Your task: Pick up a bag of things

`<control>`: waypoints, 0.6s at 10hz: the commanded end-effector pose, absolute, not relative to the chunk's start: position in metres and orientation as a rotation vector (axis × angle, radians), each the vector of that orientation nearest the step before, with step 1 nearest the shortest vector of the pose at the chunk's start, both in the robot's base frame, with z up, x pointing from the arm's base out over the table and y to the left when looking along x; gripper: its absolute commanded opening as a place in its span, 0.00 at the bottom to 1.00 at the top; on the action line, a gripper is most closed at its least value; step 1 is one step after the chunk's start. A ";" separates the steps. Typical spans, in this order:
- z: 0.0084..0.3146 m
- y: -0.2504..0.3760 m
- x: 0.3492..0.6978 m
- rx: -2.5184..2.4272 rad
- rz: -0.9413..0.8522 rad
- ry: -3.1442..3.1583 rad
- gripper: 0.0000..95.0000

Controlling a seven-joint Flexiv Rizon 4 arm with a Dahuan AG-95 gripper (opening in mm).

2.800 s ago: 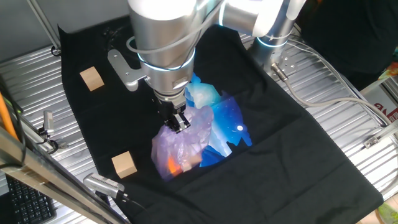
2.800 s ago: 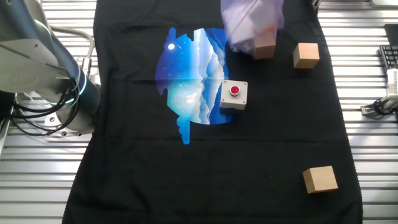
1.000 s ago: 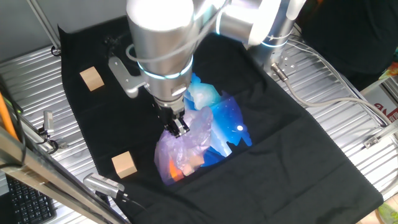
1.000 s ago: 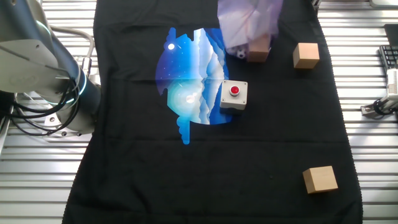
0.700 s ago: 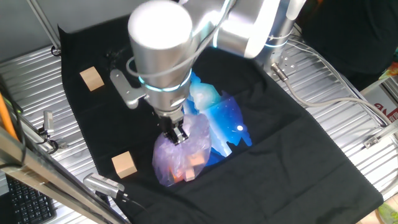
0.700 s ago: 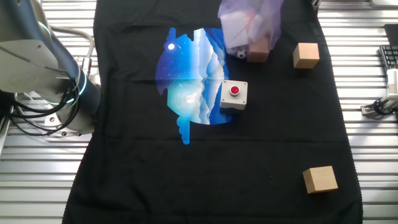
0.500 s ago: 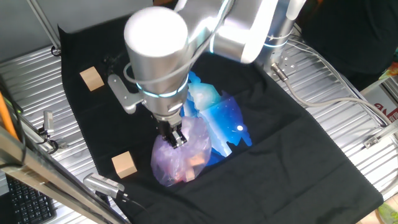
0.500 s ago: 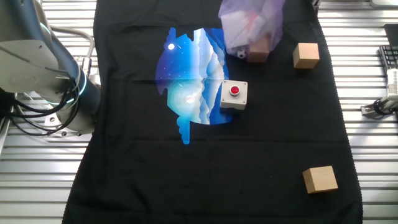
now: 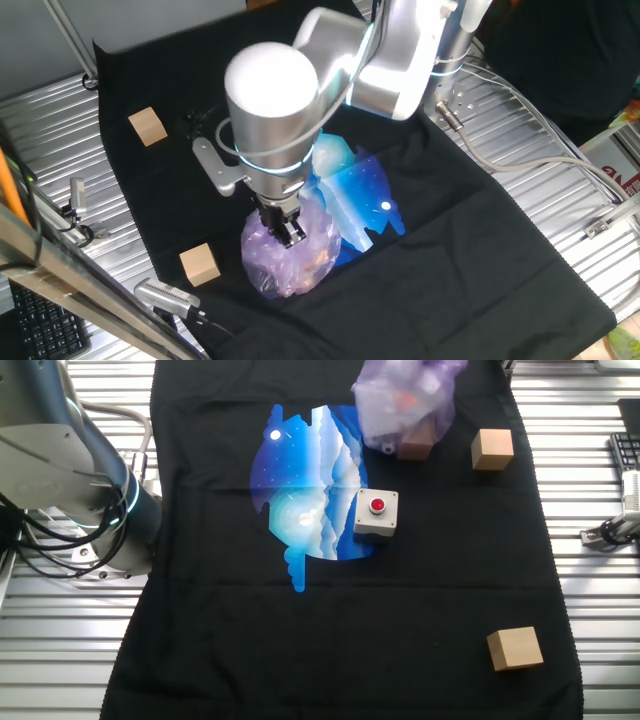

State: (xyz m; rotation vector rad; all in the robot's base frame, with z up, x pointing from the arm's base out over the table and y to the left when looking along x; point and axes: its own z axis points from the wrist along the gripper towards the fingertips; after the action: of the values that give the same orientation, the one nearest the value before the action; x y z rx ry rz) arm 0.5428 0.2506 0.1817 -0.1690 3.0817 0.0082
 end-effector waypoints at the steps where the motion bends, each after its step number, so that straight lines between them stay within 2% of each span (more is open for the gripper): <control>1: 0.173 0.247 0.542 -0.175 0.007 3.077 0.00; 5: 0.166 0.245 0.540 -0.183 0.005 3.075 0.00; 6: 0.165 0.245 0.539 -0.217 0.009 3.077 0.60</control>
State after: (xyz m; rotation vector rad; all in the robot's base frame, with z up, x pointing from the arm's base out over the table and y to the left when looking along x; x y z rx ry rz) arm 0.5391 0.2450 0.1664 -0.2107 3.0788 0.0085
